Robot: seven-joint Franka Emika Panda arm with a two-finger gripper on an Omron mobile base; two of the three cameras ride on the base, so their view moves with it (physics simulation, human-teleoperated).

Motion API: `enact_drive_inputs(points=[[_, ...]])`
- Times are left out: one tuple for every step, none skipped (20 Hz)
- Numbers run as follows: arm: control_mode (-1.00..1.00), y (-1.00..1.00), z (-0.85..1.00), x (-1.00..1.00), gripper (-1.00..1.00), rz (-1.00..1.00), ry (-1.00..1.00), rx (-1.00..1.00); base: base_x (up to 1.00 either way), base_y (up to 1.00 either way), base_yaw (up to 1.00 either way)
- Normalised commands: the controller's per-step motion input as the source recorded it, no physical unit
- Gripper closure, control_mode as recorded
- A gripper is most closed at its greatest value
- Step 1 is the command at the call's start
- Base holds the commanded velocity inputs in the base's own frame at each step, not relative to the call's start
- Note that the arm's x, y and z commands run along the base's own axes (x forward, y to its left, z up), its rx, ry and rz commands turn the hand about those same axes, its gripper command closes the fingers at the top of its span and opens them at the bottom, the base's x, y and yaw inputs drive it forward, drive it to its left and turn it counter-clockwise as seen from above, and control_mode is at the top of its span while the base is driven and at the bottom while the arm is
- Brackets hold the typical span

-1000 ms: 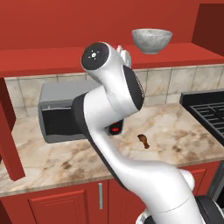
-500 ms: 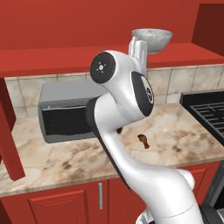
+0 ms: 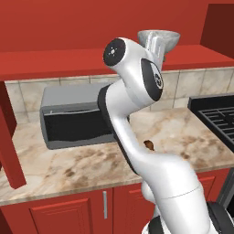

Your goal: Retrieve the bowl from the cabinet, then place the raw meat into the bowl to avoid contamination.

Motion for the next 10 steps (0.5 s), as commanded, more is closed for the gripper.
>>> enact_drive_inputs(points=[[-1.00, -0.25, 0.00, 0.53, -1.00, -0.15, 0.04, 0.09, 0.00, 0.00, 0.00], [-1.00, -0.18, 0.00, 0.49, -1.00, -0.13, 0.00, 0.08, 0.00, 0.00, 0.00], [-1.00, -0.12, 0.00, 0.49, -1.00, -0.11, 0.00, 0.07, 0.00, 0.00, 0.00], [-1.00, 0.00, 0.01, 0.41, -1.00, -0.09, -0.01, 0.03, 0.00, 0.00, 0.00], [-1.00, 0.00, 0.07, 0.40, -1.00, -0.08, -0.05, 0.00, 0.00, 0.00, 0.00], [-1.00, 0.00, 0.13, 0.40, -1.00, -0.06, -0.09, 0.00, 0.00, 0.00, 0.00], [-1.00, 0.00, 0.14, 0.37, -1.00, -0.04, -0.11, 0.00, 0.00, 0.00, 0.00], [-1.00, 0.00, 0.14, 0.34, -1.00, -0.03, -0.12, -0.01, 0.00, 0.00, 0.00], [-1.00, 0.00, 0.14, 0.30, -1.00, -0.02, -0.14, -0.02, 0.00, 0.00, 0.00], [-1.00, 0.00, 0.14, 0.28, -1.00, -0.01, -0.15, -0.04, 0.00, 0.00, 0.00]])
